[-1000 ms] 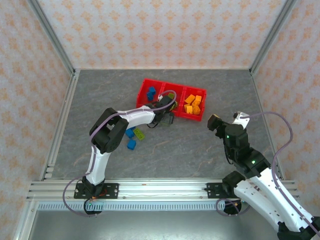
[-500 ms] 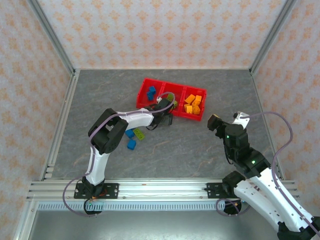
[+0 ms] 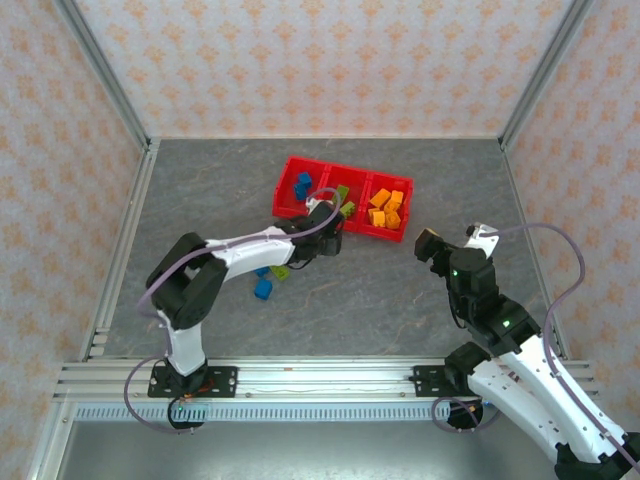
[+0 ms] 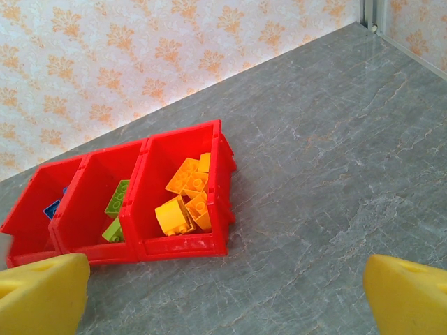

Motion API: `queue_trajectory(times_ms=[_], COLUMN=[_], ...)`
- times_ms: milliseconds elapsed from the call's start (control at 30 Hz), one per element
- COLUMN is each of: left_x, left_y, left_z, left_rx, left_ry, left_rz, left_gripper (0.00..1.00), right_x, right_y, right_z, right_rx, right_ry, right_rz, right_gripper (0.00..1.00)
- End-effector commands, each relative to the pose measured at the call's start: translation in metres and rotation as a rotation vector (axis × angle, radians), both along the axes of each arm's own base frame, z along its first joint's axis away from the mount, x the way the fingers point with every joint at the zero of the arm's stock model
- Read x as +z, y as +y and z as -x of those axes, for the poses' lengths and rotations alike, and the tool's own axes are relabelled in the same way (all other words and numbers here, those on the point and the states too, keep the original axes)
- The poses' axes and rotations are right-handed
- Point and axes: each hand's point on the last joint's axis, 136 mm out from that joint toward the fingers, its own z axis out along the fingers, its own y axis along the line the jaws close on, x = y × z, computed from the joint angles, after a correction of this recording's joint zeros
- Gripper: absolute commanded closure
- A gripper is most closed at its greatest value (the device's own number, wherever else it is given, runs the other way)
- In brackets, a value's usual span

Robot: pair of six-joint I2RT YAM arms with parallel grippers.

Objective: Sort the legos into containers by color
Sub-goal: Pick up the lego from the center of the table, then place the lego in the container.

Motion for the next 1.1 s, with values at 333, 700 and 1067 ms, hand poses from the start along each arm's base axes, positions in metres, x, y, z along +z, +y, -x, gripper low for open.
queue_trajectory(times_ms=[333,700,1067], left_x=[0.072,0.05,0.091], left_y=[-0.026,-0.034,-0.026], left_z=[-0.082,-0.154,-0.135], left_rx=[0.032,0.101,0.051], left_ry=[-0.141,-0.139,-0.212], left_rz=[-0.076,-0.059,0.015], left_gripper=[0.55,0.49,0.03], right_x=[0.004,0.006,0.004], right_y=[-0.002,0.003,0.004], right_z=[0.002,0.003,0.002], right_rx=[-0.008,0.018,0.021], right_ry=[-0.027,-0.033,-0.029], right_rz=[-0.007,-0.014,-0.012], right_gripper=[0.0,0.0,0.0])
